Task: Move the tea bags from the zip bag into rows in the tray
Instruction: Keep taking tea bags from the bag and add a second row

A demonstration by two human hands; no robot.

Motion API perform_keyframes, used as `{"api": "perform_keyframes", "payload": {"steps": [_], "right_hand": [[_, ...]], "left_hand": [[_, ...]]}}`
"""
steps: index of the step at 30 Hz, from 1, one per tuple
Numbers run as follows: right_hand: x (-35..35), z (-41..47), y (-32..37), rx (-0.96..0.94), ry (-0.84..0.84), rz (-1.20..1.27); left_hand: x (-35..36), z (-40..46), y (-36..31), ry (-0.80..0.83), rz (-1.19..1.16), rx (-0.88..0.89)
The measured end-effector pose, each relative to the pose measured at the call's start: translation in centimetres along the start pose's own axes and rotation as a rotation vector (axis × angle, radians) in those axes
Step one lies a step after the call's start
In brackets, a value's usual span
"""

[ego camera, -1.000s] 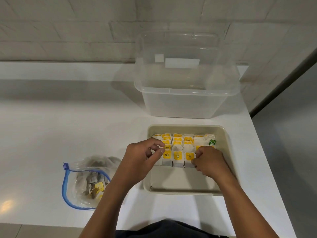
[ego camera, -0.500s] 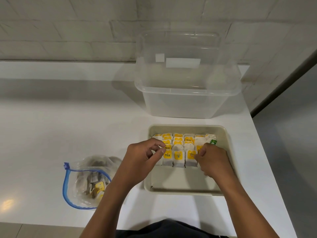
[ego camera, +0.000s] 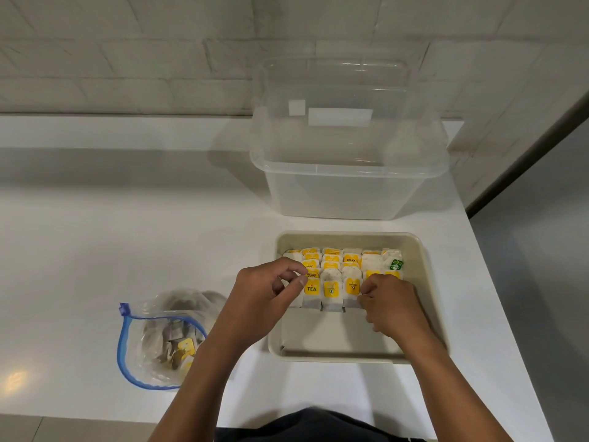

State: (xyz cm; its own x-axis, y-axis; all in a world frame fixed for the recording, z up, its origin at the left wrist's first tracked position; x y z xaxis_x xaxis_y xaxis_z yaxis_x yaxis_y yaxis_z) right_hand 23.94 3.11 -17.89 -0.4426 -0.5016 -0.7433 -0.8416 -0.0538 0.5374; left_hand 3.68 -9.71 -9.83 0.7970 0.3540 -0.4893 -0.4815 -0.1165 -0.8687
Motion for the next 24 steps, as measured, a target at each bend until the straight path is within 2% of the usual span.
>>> {"api": "perform_keyframes", "payload": {"steps": [4,10,16,19,24], "right_hand": [[-0.4,-0.3,0.3,-0.024,0.0,-0.025],[-1.9,-1.4,1.6,-0.077,-0.074,-0.254],[-0.6,-3.0,3.4,-0.193,0.29,-0.242],[0.6,-3.0,3.1,-0.195,0.316,-0.262],[0.8,-2.5,3.0,-0.197,0.251,-0.244]], "left_hand": [[0.0,0.1,0.0,-0.002,0.018,0.012],[0.0,0.1,-0.1,0.001,0.018,0.013],[0.0,0.1,-0.1,-0.004,0.019,0.009],[0.0,0.0,0.0,0.0,0.012,-0.001],[-0.1,-0.1,0.1,0.002,0.012,-0.005]]}}
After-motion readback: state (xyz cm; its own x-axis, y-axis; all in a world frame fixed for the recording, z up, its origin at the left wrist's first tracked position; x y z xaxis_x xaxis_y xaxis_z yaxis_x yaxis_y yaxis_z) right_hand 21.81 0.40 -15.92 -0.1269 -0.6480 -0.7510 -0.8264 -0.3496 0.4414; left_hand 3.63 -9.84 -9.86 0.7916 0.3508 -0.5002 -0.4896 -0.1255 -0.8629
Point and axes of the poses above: each hand's wrist, its own z-axis towards the middle knuckle, its own x-axis out of the palm, y = z × x, the point moved 5 cm from there along z, towards the middle knuckle, and after that the axes turned 6 degrees about -z, right-handed, at the moved point
